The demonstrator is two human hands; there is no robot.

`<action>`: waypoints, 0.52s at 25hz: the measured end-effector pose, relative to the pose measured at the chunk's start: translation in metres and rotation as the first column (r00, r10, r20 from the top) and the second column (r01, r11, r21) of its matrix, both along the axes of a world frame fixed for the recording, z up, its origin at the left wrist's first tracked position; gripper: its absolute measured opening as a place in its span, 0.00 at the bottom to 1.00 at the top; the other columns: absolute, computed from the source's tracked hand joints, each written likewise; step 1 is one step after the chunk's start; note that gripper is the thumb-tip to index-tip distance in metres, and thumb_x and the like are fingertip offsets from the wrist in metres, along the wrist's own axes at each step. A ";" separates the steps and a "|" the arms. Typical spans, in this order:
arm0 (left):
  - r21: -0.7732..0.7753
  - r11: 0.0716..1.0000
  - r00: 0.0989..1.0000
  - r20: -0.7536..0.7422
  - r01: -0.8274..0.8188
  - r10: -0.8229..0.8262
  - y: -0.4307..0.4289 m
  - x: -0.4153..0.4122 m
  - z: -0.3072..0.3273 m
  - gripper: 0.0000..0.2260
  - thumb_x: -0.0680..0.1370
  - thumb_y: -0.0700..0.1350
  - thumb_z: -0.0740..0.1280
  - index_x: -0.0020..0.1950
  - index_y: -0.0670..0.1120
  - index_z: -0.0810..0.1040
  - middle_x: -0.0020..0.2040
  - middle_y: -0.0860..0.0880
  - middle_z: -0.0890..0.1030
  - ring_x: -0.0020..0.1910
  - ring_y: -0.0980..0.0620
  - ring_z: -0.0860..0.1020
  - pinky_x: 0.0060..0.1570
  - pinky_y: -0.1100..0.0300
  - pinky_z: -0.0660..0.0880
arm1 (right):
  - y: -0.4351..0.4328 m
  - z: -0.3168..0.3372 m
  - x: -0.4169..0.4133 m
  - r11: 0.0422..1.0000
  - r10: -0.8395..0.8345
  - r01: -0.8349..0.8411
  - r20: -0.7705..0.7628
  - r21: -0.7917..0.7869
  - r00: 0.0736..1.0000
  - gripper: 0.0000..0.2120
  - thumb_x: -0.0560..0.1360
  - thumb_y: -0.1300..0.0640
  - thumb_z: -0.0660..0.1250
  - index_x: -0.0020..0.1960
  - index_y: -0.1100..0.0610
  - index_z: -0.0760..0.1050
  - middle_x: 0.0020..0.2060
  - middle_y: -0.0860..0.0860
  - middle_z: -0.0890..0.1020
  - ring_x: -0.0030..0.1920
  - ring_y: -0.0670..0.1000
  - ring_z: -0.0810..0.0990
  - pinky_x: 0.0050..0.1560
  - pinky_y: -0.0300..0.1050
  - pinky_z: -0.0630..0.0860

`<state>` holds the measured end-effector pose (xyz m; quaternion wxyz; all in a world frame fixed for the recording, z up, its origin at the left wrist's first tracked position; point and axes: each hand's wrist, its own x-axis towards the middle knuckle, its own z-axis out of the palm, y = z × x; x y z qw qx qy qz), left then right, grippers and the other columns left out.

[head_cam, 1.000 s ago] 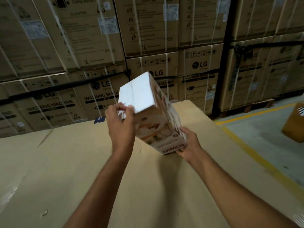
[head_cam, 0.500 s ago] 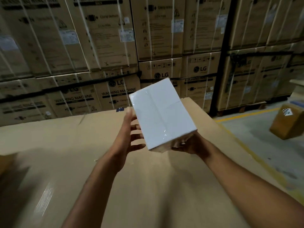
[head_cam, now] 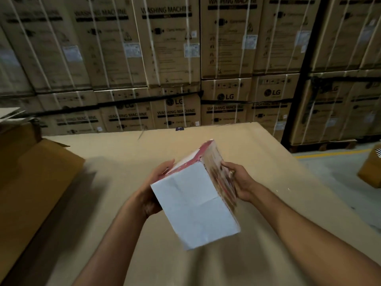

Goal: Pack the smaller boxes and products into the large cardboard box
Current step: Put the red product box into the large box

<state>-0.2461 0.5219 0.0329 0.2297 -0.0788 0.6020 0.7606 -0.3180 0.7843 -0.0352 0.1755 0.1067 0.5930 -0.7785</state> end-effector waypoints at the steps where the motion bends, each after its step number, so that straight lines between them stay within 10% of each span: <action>1: -0.005 1.000 1.000 -0.015 0.010 -0.010 -0.004 0.014 0.000 0.20 0.75 0.59 0.69 0.56 0.44 0.83 0.46 0.45 0.84 0.39 0.47 0.82 0.40 0.56 0.74 | -0.010 0.006 0.013 1.000 0.030 -0.030 -0.019 0.007 0.999 0.21 0.80 0.46 0.61 0.47 0.58 0.86 0.40 0.56 0.86 0.39 0.55 0.84 0.44 0.46 0.80; 4: 0.006 1.000 0.999 -0.039 0.012 -0.011 -0.014 0.052 0.004 0.23 0.76 0.55 0.71 0.65 0.42 0.80 0.56 0.43 0.85 0.43 0.48 0.84 0.42 0.56 0.80 | -0.042 0.022 0.043 0.998 0.055 -0.054 -0.052 0.026 0.997 0.27 0.83 0.41 0.55 0.43 0.56 0.86 0.41 0.56 0.87 0.39 0.54 0.86 0.46 0.47 0.81; 7: -0.021 1.000 0.996 -0.085 -0.007 0.005 -0.023 0.090 0.007 0.28 0.73 0.57 0.74 0.68 0.44 0.77 0.60 0.42 0.84 0.47 0.47 0.85 0.47 0.53 0.81 | -0.070 0.031 0.070 0.991 0.125 -0.130 -0.151 -0.021 0.981 0.33 0.82 0.32 0.52 0.62 0.56 0.82 0.55 0.59 0.86 0.55 0.62 0.86 0.59 0.59 0.80; 13: -0.099 0.984 0.985 -0.103 -0.151 0.141 -0.059 0.166 0.014 0.25 0.74 0.58 0.70 0.65 0.44 0.77 0.55 0.44 0.86 0.44 0.49 0.85 0.46 0.56 0.83 | -0.129 0.033 0.119 0.963 0.260 -0.269 -0.202 -0.013 0.944 0.32 0.83 0.33 0.48 0.67 0.55 0.76 0.53 0.55 0.87 0.51 0.58 0.87 0.47 0.50 0.85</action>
